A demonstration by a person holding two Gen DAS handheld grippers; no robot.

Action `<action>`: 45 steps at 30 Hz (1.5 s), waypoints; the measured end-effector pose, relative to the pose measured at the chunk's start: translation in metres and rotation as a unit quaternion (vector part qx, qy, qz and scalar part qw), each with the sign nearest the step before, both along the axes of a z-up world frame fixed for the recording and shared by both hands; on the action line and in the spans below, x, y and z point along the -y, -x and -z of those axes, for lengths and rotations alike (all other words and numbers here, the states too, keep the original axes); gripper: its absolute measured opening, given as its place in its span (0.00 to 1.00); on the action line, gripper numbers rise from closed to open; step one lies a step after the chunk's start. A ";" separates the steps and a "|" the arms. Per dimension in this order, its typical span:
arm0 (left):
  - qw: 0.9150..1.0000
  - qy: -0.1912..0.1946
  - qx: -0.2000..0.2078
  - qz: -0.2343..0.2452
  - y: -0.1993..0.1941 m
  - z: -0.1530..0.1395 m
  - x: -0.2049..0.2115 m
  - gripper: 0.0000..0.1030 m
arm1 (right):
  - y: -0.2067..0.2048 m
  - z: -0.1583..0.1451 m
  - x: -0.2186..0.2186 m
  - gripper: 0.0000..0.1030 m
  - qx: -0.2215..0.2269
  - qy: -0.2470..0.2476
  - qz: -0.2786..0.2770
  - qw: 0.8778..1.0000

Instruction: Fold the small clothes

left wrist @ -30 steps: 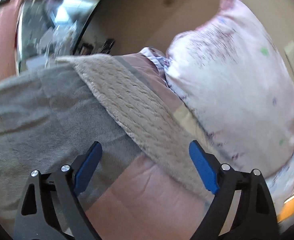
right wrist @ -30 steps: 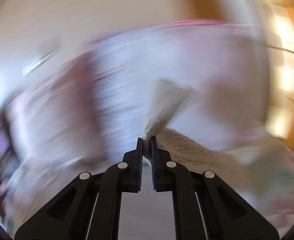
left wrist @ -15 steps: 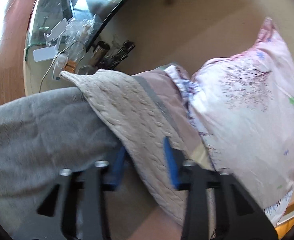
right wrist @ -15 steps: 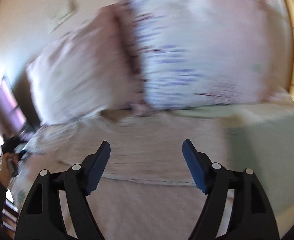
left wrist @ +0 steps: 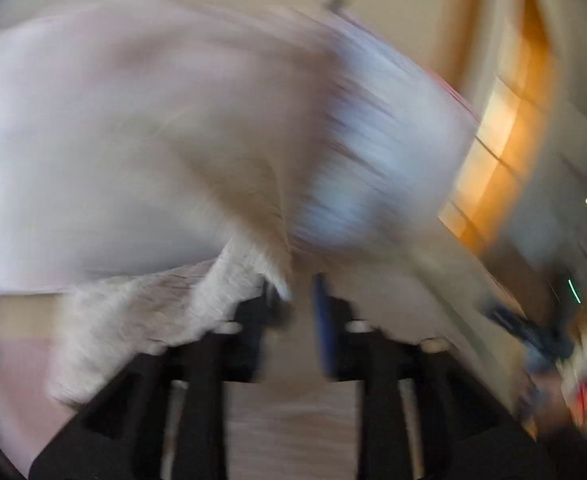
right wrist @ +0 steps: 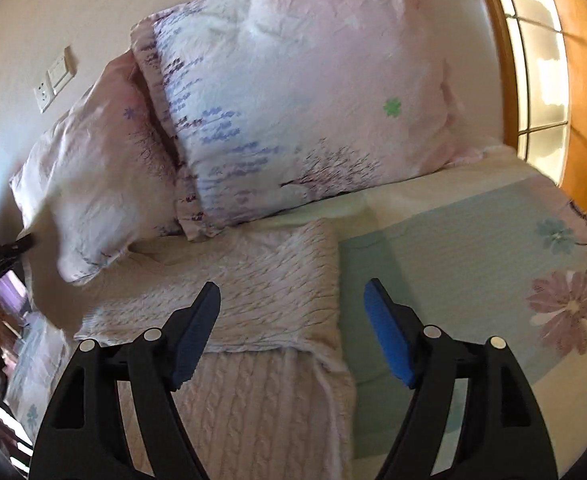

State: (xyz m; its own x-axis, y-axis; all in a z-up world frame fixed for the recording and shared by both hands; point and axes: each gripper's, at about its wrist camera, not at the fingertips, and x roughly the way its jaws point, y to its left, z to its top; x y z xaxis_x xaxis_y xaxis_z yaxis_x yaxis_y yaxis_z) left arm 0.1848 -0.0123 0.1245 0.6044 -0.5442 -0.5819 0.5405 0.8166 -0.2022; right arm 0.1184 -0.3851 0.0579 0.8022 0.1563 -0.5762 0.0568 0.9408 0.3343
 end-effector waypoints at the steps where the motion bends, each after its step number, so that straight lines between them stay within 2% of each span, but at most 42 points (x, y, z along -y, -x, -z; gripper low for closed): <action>1: 0.999 -0.020 -0.014 0.036 0.008 0.013 0.028 0.44 | 0.002 0.002 -0.002 0.74 -0.008 -0.001 -0.005 1.000; 3: 0.997 -0.050 -0.028 0.059 0.022 0.032 0.045 0.44 | 0.012 0.005 0.001 0.74 -0.016 -0.006 -0.011 1.000; 4: 0.997 -0.055 -0.031 0.052 0.028 0.038 0.039 0.46 | 0.024 0.008 0.008 0.74 -0.024 -0.010 -0.009 1.000; 8: 0.996 -0.028 -0.068 -0.050 0.052 0.052 -0.039 0.61 | 0.059 0.028 0.030 0.74 -0.068 -0.058 -0.011 0.996; 11: 0.985 -0.015 -0.111 -0.132 0.080 0.071 -0.107 0.64 | 0.086 0.051 0.033 0.69 -0.107 -0.108 -0.032 0.988; 13: 0.978 -0.002 -0.139 -0.158 0.102 0.083 -0.133 0.64 | 0.101 0.062 0.028 0.61 -0.127 -0.134 -0.050 0.982; 15: 0.970 0.020 -0.169 -0.176 0.121 0.097 -0.148 0.64 | 0.118 0.066 0.023 0.60 -0.123 -0.139 -0.052 0.981; 17: 0.964 0.044 -0.194 -0.174 0.138 0.110 -0.160 0.62 | 0.132 0.066 0.017 0.55 -0.127 -0.144 -0.059 0.980; 19: 0.966 0.064 -0.188 -0.163 0.161 0.115 -0.161 0.60 | 0.143 0.072 0.013 0.40 -0.139 -0.182 -0.079 0.970; 20: 0.967 0.073 -0.190 -0.152 0.173 0.117 -0.156 0.58 | 0.149 0.076 0.010 0.38 -0.142 -0.201 -0.090 0.965; 22: 0.965 0.100 -0.206 -0.126 0.190 0.121 -0.150 0.45 | 0.160 0.084 0.003 0.27 -0.150 -0.240 -0.116 0.952; 23: 0.963 0.110 -0.217 -0.117 0.196 0.124 -0.147 0.42 | 0.164 0.087 -0.001 0.24 -0.156 -0.253 -0.129 0.946; 25: 0.964 0.110 -0.214 -0.114 0.209 0.125 -0.142 0.38 | 0.168 0.092 -0.011 0.18 -0.163 -0.270 -0.147 0.938; 26: 0.965 0.105 -0.212 -0.114 0.212 0.125 -0.140 0.35 | 0.168 0.092 -0.015 0.16 -0.162 -0.271 -0.153 0.936; 28: 0.961 0.119 -0.225 -0.109 0.211 0.129 -0.135 0.25 | 0.167 0.093 -0.021 0.07 -0.160 -0.268 -0.160 0.936; 29: 0.960 0.119 -0.227 -0.111 0.208 0.130 -0.132 0.20 | 0.165 0.092 -0.022 0.07 -0.156 -0.269 -0.160 0.937; 30: 0.960 0.119 -0.228 -0.109 0.206 0.132 -0.133 0.08 | 0.161 0.087 -0.023 0.06 -0.143 -0.273 -0.164 0.937; 32: 0.962 0.129 -0.220 -0.100 0.203 0.130 -0.134 0.07 | 0.152 0.071 -0.021 0.06 -0.114 -0.275 -0.168 0.940; 35: 0.970 0.143 -0.172 -0.095 0.171 0.098 -0.141 0.06 | 0.122 0.029 -0.011 0.06 -0.040 -0.267 -0.169 0.948; 36: 0.973 0.150 -0.146 -0.101 0.151 0.081 -0.146 0.06 | 0.101 0.009 -0.006 0.06 -0.004 -0.265 -0.168 0.949; 39: 0.974 0.161 -0.084 -0.133 0.085 0.041 -0.158 0.06 | 0.038 -0.025 -0.001 0.06 0.053 -0.251 -0.152 0.954; 41: 0.973 0.153 -0.048 -0.164 0.031 0.022 -0.155 0.06 | -0.004 -0.032 0.000 0.06 0.071 -0.250 -0.135 0.956; 44: 0.972 0.140 -0.038 -0.184 -0.037 0.022 -0.137 0.08 | -0.090 -0.022 -0.002 0.06 0.053 -0.238 -0.076 0.967; 45: 0.972 0.124 -0.049 -0.193 -0.063 0.030 -0.128 0.14 | -0.106 -0.012 -0.004 0.15 0.036 -0.225 -0.064 0.972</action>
